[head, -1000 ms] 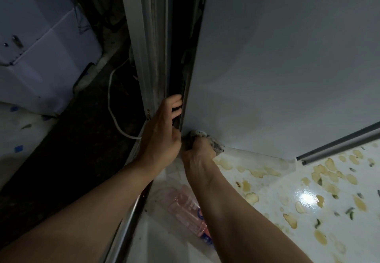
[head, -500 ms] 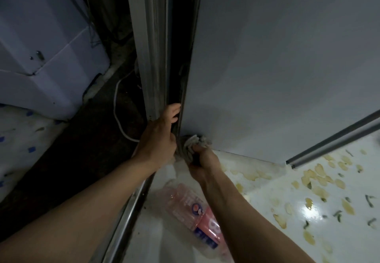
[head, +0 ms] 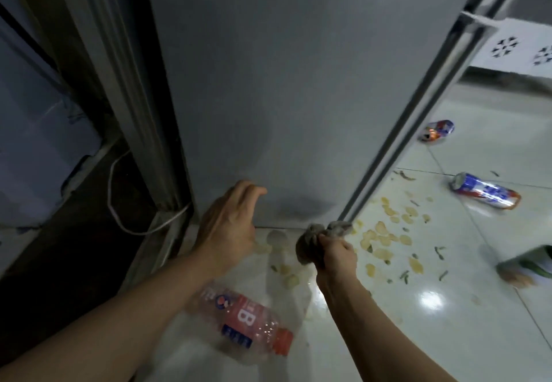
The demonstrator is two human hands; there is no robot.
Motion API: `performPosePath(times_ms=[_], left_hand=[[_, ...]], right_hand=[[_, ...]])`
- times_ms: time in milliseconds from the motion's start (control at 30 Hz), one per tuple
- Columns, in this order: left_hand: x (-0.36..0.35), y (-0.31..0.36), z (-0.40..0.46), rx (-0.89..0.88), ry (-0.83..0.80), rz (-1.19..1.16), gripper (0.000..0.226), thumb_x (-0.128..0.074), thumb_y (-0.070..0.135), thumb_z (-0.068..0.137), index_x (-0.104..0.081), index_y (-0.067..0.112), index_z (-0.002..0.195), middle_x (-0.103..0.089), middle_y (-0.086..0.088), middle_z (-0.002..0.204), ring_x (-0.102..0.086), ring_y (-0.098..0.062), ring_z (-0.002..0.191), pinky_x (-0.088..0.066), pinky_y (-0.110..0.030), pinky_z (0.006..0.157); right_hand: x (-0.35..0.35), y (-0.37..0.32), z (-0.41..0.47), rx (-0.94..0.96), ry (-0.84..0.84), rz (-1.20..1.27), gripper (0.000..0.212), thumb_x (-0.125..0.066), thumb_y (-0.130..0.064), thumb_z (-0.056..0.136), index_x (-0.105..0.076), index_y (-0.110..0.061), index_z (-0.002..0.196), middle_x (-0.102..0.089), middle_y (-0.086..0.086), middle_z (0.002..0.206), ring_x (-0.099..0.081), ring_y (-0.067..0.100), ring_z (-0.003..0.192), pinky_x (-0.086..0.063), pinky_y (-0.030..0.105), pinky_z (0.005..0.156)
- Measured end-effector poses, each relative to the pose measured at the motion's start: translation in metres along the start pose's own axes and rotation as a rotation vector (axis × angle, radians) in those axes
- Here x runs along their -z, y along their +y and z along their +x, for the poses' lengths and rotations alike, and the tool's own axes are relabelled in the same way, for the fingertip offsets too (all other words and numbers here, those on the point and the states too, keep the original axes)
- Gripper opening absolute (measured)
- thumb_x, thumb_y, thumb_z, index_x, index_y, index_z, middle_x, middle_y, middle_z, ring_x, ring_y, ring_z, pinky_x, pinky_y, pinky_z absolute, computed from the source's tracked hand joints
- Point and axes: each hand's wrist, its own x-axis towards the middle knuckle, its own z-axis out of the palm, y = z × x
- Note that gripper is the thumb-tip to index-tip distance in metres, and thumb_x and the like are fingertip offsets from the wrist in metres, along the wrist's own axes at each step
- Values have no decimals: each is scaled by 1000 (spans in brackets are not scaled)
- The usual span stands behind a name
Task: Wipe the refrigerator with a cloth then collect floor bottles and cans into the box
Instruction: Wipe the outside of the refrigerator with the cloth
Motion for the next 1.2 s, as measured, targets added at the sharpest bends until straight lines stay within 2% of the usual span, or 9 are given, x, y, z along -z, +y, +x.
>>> performPosePath(times_ms=[67, 233, 433, 567, 733, 867, 967, 1067, 1200], left_hand=[[-11, 23, 9, -70, -17, 41, 57, -54, -9, 66, -55, 6, 120, -54, -13, 125, -55, -35, 110, -45, -44, 92], [-39, 69, 32, -244, -88, 123, 58, -54, -6, 63, -59, 7, 119, -56, -11, 129, -55, -31, 114, -41, -40, 94], [-65, 89, 58, -323, -162, 263, 67, -47, -4, 75, -39, 18, 138, -24, 3, 154, -18, -17, 142, -6, -42, 115], [-70, 93, 70, -459, -167, 410, 64, -65, -5, 58, -60, 11, 119, -49, -7, 141, -44, -25, 132, -30, -53, 105], [-77, 85, 80, -483, -104, 502, 52, -30, 7, 75, -67, 14, 111, -55, -6, 135, -49, -25, 128, -36, -56, 99], [-78, 75, 81, -529, -94, 576, 53, -28, 10, 80, -65, 17, 118, -51, -1, 140, -45, -19, 131, -36, -55, 99], [-71, 77, 84, -513, -165, 692, 55, -27, 12, 84, -55, 20, 130, -38, 2, 149, -30, -16, 139, -25, -53, 107], [-70, 75, 86, -464, -302, 721, 56, -23, 13, 94, -13, 20, 149, 11, 3, 159, 25, -14, 140, 23, -51, 104], [-62, 86, 90, -454, -348, 700, 74, -5, 8, 75, -7, 15, 149, 9, -2, 158, 10, -18, 145, 15, -53, 110]], right_hand=[[19, -13, 10, 58, 88, -12, 15, -59, 4, 85, -55, -1, 98, -59, 23, 108, -59, 36, 102, -51, 44, 89], [47, -41, 41, 186, 170, -50, 30, -61, 1, 84, -46, -9, 108, -53, 10, 99, -53, 14, 74, -43, 21, 54], [40, -41, 71, 306, 96, -187, 47, -57, 5, 80, -35, -26, 109, -47, 10, 122, -55, 27, 106, -53, 44, 92], [28, -33, 89, 387, 119, -374, 56, -53, 8, 74, -34, -23, 116, -49, 11, 124, -52, 30, 110, -47, 46, 97], [22, -24, 114, 423, 117, -644, 51, -58, 4, 70, -38, -11, 115, -54, 12, 112, -53, 32, 103, -47, 45, 89], [20, -22, 124, 475, 147, -796, 50, -58, 7, 71, -38, -10, 113, -52, 13, 112, -52, 33, 102, -47, 43, 85], [18, -23, 120, 506, 171, -844, 52, -58, 7, 72, -38, -8, 117, -51, 14, 116, -51, 32, 105, -48, 42, 82], [18, -33, 111, 571, 188, -813, 48, -60, 3, 73, -40, -6, 116, -52, 13, 113, -52, 32, 101, -50, 48, 80], [21, -60, 93, 713, 132, -738, 37, -58, -1, 74, -41, -11, 106, -55, 9, 100, -55, 28, 88, -50, 43, 71]])
